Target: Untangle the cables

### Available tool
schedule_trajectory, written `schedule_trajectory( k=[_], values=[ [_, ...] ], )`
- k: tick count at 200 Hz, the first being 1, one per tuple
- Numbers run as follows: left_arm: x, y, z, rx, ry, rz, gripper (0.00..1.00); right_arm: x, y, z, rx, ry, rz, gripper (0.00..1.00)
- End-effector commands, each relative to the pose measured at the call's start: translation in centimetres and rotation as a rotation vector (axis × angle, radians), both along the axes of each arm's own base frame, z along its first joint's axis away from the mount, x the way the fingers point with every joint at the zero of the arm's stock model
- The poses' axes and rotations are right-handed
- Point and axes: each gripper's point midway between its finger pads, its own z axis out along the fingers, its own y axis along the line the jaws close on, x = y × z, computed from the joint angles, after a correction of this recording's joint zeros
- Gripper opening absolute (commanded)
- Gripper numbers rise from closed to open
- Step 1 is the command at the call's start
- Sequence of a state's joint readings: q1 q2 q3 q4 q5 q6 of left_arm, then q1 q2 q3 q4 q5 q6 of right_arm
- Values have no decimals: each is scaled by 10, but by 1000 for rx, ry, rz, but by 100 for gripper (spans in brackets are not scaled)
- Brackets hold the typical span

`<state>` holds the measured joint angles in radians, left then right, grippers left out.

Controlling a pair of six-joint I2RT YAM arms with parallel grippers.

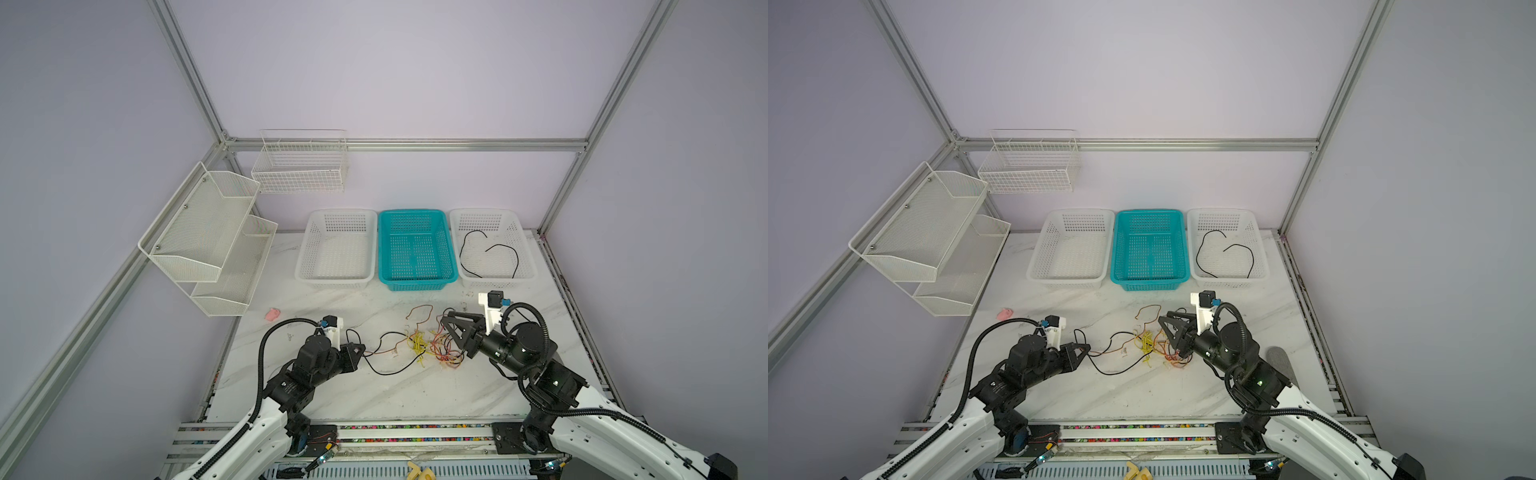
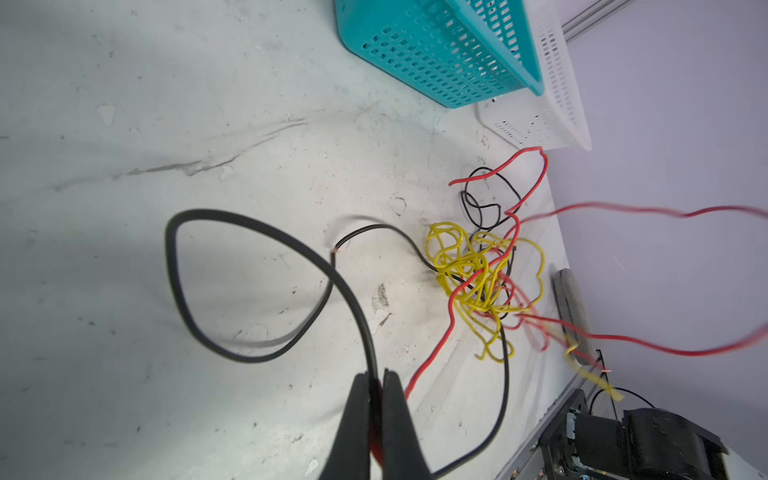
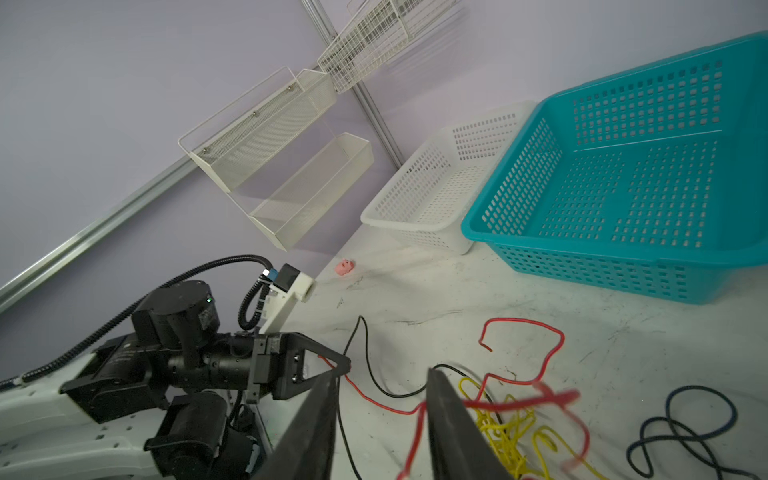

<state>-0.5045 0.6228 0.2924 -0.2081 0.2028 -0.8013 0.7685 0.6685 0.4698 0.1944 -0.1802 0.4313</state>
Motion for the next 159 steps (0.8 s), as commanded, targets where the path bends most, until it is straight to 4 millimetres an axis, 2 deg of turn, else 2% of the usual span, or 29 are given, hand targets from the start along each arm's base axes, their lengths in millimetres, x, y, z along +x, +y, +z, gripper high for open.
schedule_trajectory(
  k=[1, 21, 48, 66, 80, 97, 120, 159],
  values=[
    [10, -14, 78, -111, -149, -38, 0, 3, 3, 12, -19, -11, 1, 49],
    [10, -17, 90, -129, -150, -50, 0, 10, 5, 9, -66, 12, -16, 53],
    [11, -24, 99, -152, -133, -78, 0, -1, 27, 8, -68, 12, 120, 55],
    [12, -27, 103, -157, -131, -90, 0, 5, 33, -2, -96, 54, 105, 55],
    [12, -27, 107, -160, -139, -89, 0, 14, 28, -7, -104, 82, 46, 55],
    [10, -26, 115, -163, -169, -92, 0, 30, 9, -14, -132, 111, -103, 56],
    [7, -24, 118, -166, -192, -98, 0, 39, -1, -25, -143, 153, -187, 61],
    [3, -28, 117, -186, -210, -125, 0, 40, 27, -48, -126, 226, -94, 61]
  ],
)
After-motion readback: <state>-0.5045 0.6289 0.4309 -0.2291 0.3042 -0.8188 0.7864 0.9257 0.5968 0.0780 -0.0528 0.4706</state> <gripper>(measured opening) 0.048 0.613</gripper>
